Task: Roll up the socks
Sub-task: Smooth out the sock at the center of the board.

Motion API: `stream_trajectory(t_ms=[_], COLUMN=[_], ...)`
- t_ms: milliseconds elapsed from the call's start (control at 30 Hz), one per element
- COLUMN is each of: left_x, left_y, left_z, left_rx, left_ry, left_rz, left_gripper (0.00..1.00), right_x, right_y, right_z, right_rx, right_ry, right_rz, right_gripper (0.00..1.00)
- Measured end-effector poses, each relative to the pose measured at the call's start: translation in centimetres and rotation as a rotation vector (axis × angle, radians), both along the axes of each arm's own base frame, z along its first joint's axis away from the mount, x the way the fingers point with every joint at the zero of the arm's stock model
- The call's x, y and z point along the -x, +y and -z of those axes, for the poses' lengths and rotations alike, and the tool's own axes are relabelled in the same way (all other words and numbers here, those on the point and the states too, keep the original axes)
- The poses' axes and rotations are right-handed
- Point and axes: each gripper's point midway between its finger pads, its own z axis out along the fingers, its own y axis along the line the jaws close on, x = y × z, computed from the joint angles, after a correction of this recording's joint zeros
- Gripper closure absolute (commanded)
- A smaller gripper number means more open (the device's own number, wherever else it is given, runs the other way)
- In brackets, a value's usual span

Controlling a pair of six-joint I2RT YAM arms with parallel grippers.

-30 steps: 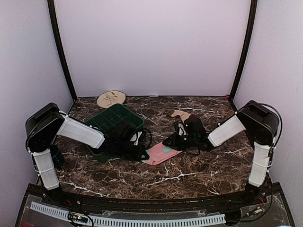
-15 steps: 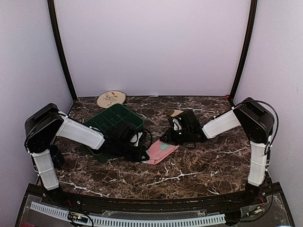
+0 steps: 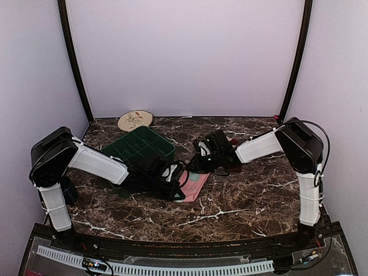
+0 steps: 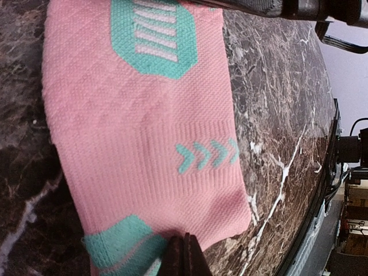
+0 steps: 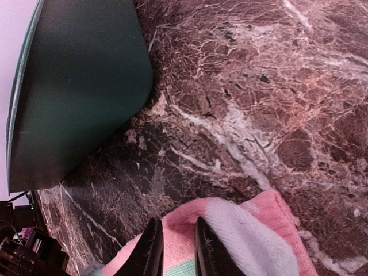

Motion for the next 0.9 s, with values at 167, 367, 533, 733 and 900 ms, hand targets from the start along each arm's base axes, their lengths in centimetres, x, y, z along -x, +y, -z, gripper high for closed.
stream_trajectory(t_ms=[167,367,533,733,900], left_x=[0.4,1.6,1.7,1.2,0.7], left_y=[-0.2,0.0,0.2,0.1,0.2], left_z=[-0.2,-0.8,-2.1,-4.6,-7.2], left_rx=[0.008,0.007,0.014,0.049,0.083], left_ry=[0.0,0.001,-0.02,-0.08,-0.135], left_rz=[0.022,0.053,0.061,0.053,0.037], left_gripper=[0.96,0.91,0.88,0.82,0.78], right_x=[0.3,0.4,0.7,1.2,2.0], right_y=[0.5,0.7,0.5,0.2,0.7], right_z=[-0.1,-0.3,-0.8,-3.5,-6.1], right_rx=[0.019,0.044,0.069,0.071,0.065], right_ry=[-0.009,-0.04,-0.063,-0.119,-0.179], right_rz=[-0.019,-0.028,-0.034,-0.049,-0.076], right_gripper=[0.79,0.75,0.69,0.62,0.58])
